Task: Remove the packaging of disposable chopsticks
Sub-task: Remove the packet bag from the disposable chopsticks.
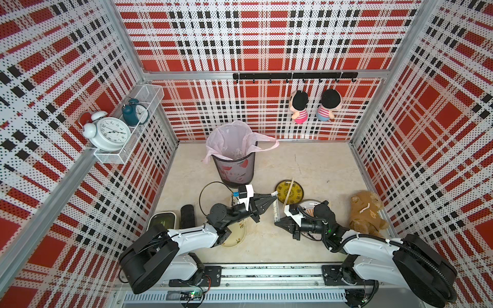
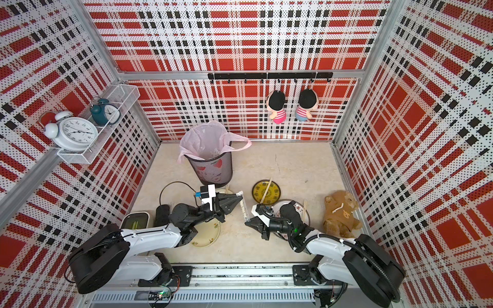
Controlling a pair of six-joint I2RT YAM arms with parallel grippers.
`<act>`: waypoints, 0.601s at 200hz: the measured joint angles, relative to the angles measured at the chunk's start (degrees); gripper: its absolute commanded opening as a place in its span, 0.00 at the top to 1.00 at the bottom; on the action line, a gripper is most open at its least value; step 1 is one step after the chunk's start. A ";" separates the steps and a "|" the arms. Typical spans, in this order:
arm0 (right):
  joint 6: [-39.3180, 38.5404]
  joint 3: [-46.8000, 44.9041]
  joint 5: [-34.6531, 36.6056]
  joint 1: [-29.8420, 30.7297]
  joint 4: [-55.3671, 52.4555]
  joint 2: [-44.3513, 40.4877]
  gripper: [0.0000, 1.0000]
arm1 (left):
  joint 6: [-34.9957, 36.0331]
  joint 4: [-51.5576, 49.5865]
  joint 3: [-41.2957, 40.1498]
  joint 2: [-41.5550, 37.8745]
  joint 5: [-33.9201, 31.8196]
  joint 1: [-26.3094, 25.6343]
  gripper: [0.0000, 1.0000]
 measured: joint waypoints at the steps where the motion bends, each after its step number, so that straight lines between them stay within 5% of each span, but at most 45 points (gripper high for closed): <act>1: 0.00 0.00 0.00 0.00 -0.04 -0.02 1.00 | 0.00 0.09 0.00 0.07 0.00 0.00 0.88; 120: 0.02 0.00 1.57 -0.11 -2.58 -3.26 1.00 | -1.66 4.24 -0.79 3.43 0.07 -0.55 0.93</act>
